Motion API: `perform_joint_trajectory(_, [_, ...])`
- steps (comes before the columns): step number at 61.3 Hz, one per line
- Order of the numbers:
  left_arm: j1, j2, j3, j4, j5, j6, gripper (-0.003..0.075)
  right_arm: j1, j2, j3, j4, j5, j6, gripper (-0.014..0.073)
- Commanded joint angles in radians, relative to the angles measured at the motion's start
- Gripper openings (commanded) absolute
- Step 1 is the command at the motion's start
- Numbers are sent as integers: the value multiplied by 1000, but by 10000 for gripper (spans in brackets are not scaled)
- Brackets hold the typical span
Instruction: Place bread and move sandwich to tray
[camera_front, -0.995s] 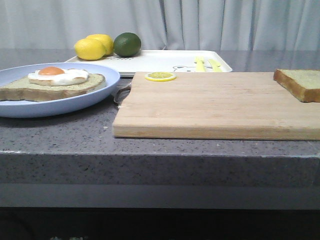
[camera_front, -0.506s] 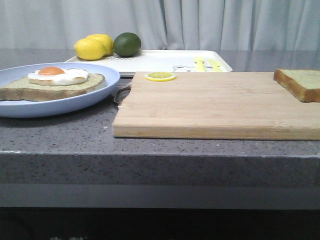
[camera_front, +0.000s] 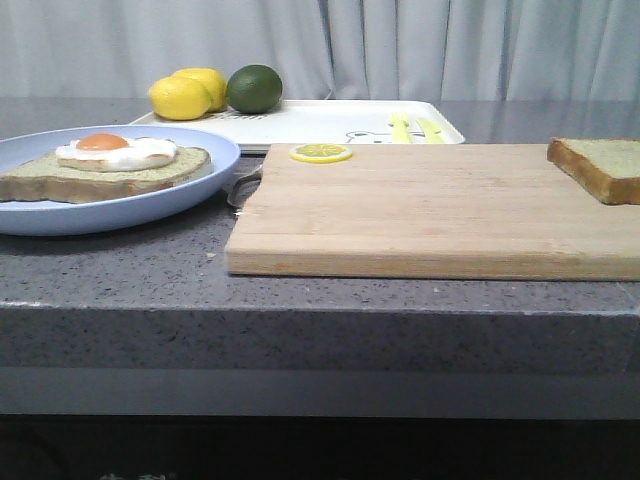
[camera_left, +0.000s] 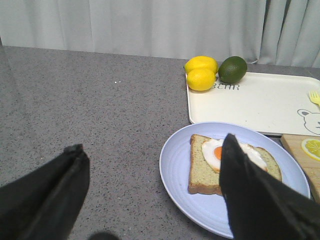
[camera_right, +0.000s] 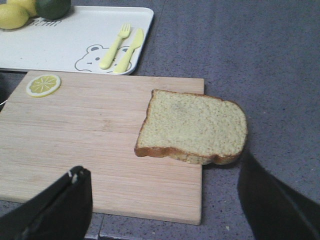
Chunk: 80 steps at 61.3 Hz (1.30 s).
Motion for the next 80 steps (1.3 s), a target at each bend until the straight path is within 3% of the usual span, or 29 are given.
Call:
perform_joint_trajectory(1, [2, 16, -26, -4, -85, -6, 544, 1, 42, -41, 40, -58, -6, 613])
perform_joint_trajectory(29, [2, 16, -26, -4, -85, -6, 544, -31, 545, -368, 46, 277, -4, 613])
perform_joint_trajectory(37, [2, 16, -26, -4, -85, -6, 544, -155, 665, -452, 93, 351, -15, 613])
perform_joint_trajectory(43, [2, 16, -26, -4, -85, -6, 544, -295, 721, -468, 178, 370, -93, 613])
perform_joint_trajectory(53, [2, 16, -26, -4, -85, -6, 544, -554, 812, -468, 453, 434, -289, 613])
perform_joint_trajectory(60, [2, 16, -26, -4, -85, -6, 544, -676, 878, -468, 619, 483, -395, 613])
perform_joint_trajectory(68, [2, 16, -26, -4, -89, -6, 544, -725, 962, -468, 687, 547, -458, 613])
perform_joint_trajectory(80, [2, 16, -26, -4, -105, -6, 544, -715, 1071, -468, 720, 589, -495, 613])
